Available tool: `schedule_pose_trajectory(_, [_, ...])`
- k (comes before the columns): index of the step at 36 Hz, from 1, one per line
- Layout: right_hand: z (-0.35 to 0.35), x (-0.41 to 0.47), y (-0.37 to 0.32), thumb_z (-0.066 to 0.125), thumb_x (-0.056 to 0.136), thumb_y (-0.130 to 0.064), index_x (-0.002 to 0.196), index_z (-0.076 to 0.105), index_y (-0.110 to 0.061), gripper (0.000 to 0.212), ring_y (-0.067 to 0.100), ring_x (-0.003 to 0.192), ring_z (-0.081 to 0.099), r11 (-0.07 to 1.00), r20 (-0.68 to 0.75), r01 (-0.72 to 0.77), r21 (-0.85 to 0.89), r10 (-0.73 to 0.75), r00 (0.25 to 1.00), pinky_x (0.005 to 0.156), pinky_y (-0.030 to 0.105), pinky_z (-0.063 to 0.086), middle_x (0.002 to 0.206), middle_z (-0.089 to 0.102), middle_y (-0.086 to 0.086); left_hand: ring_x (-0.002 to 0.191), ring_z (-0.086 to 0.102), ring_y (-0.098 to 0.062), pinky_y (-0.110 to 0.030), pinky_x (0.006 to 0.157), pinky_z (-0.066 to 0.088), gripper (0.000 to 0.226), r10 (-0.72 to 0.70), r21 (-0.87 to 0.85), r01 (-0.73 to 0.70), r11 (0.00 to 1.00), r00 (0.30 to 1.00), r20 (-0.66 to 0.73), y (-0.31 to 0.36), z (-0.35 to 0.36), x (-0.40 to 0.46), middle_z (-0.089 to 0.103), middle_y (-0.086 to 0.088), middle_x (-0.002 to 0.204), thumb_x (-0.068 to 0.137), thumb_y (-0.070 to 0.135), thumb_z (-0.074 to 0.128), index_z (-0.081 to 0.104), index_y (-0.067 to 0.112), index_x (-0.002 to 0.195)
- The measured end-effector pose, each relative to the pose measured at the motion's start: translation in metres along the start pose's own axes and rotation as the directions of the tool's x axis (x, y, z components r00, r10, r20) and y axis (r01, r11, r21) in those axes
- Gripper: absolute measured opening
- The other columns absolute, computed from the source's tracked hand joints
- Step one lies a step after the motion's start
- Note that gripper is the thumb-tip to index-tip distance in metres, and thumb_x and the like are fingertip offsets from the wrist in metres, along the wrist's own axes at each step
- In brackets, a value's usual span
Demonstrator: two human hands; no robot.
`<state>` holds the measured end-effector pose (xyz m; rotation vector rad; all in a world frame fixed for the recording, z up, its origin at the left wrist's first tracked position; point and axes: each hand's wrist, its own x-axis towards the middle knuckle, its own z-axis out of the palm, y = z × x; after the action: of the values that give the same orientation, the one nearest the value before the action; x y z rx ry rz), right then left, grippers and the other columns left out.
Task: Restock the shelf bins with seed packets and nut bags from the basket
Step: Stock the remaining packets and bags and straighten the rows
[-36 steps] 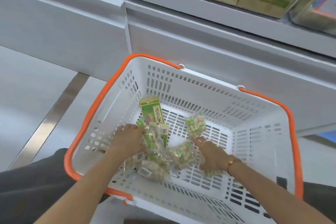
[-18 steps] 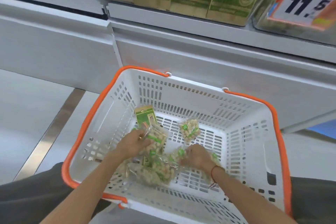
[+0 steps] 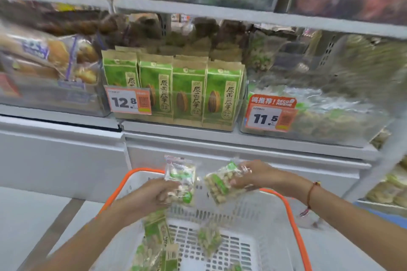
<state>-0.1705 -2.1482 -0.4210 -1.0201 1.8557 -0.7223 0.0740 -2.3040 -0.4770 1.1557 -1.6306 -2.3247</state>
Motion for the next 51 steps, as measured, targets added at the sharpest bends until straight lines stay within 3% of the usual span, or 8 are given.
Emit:
schedule_pose_trajectory(3, [-0.026, -0.022, -0.025, 0.077, 0.078, -0.024, 0.092, 0.07, -0.011, 0.021, 0.009, 0.077, 0.062, 0.998, -0.056, 0.057, -0.031, -0.059, 0.997, 0.074, 0.023, 0.051, 0.08, 0.067, -0.002, 0.068, 0.049, -0.015, -0.027, 0.075, 0.051, 0.023, 0.052, 0.012, -0.053, 0.999, 0.996, 0.073, 0.04, 0.007, -0.012, 0.034, -0.001, 0.06, 0.084, 0.01, 0.066, 0.052, 0.013, 0.066])
schedule_pose_trajectory(8, [-0.046, -0.055, -0.051, 0.075, 0.07, -0.039, 0.1, 0.072, -0.015, 0.039, 0.01, 0.09, 0.065, 0.979, -0.094, 0.19, 0.072, -0.183, 0.979, 0.085, 0.026, 0.05, 0.096, 0.071, -0.005, 0.08, 0.058, -0.013, -0.017, 0.061, 0.048, 0.045, 0.092, 0.16, -0.121, 0.98, 0.979, 0.18, 0.083, 0.014, -0.035, 0.065, -0.012, 0.108, 0.071, 0.013, 0.076, 0.064, 0.009, 0.115])
schedule_pose_trajectory(19, [-0.038, -0.063, -0.07, 0.08, 0.071, -0.023, 0.095, 0.072, -0.018, 0.026, 0.003, 0.088, 0.067, 0.937, -0.22, 0.342, 0.069, -0.32, 0.921, 0.072, 0.008, 0.048, 0.09, 0.075, -0.007, 0.07, 0.048, -0.01, -0.021, 0.058, 0.032, 0.015, 0.137, 0.075, -0.138, 0.988, 0.99, 0.015, 0.1, 0.038, -0.04, 0.068, -0.002, 0.084, 0.056, 0.016, 0.075, 0.07, 0.014, 0.071])
schedule_pose_trajectory(23, [-0.031, -0.063, -0.073, 0.081, 0.072, -0.019, 0.086, 0.072, -0.015, 0.017, -0.004, 0.068, 0.062, 0.918, -0.236, 0.396, 0.011, -0.382, 0.893, 0.064, 0.007, 0.044, 0.068, 0.07, -0.011, 0.08, 0.056, -0.006, -0.023, 0.07, 0.036, 0.018, 0.16, 0.182, -0.158, 0.97, 0.987, 0.007, 0.106, 0.041, -0.046, 0.072, 0.007, 0.091, 0.075, 0.025, 0.075, 0.073, 0.016, 0.09])
schedule_pose_trajectory(28, [-0.022, -0.061, -0.073, 0.078, 0.069, -0.04, 0.092, 0.073, -0.011, 0.037, 0.012, 0.095, 0.066, 0.878, -0.255, 0.473, -0.074, -0.475, 0.842, 0.091, 0.031, 0.05, 0.099, 0.069, 0.004, 0.107, 0.061, -0.017, -0.035, 0.094, 0.043, 0.054, 0.236, 0.337, -0.224, 0.915, 0.972, 0.004, 0.108, 0.04, -0.054, 0.07, 0.002, 0.111, 0.066, 0.063, 0.07, 0.07, 0.032, 0.11])
schedule_pose_trajectory(37, [-0.005, -0.06, -0.075, 0.072, 0.08, -0.024, 0.104, 0.066, -0.015, 0.026, 0.009, 0.091, 0.069, 0.885, -0.181, 0.465, 0.022, -0.454, 0.873, 0.078, 0.019, 0.052, 0.095, 0.074, -0.003, 0.088, 0.06, -0.025, -0.034, 0.094, 0.047, 0.066, 0.174, 0.041, -0.184, 0.982, 0.967, 0.188, 0.114, 0.063, -0.063, 0.064, -0.012, 0.115, 0.083, 0.061, 0.053, 0.055, 0.013, 0.128])
schedule_pose_trajectory(41, [-0.001, -0.052, -0.075, 0.07, 0.08, -0.038, 0.105, 0.067, -0.024, 0.029, 0.006, 0.09, 0.069, 0.874, -0.368, 0.452, 0.177, -0.367, 0.854, 0.078, 0.022, 0.054, 0.097, 0.073, -0.007, 0.12, 0.057, -0.024, -0.032, 0.103, 0.041, 0.066, 0.273, -0.311, -0.215, 0.926, 0.949, 0.157, 0.112, 0.068, -0.065, 0.06, -0.014, 0.128, 0.082, 0.051, 0.058, 0.055, 0.001, 0.126])
schedule_pose_trajectory(51, [-0.005, -0.063, -0.085, 0.072, 0.076, -0.041, 0.092, 0.062, -0.034, 0.02, -0.003, 0.08, 0.065, 0.814, -0.555, 0.554, 0.176, -0.382, 0.739, 0.061, 0.005, 0.044, 0.081, 0.069, -0.02, 0.112, 0.058, 0.002, -0.04, 0.105, 0.04, 0.042, 0.585, 0.303, -0.587, 0.751, 0.804, 0.106, 0.114, 0.106, -0.067, 0.064, 0.022, 0.115, 0.077, 0.058, 0.066, 0.054, 0.052, 0.116])
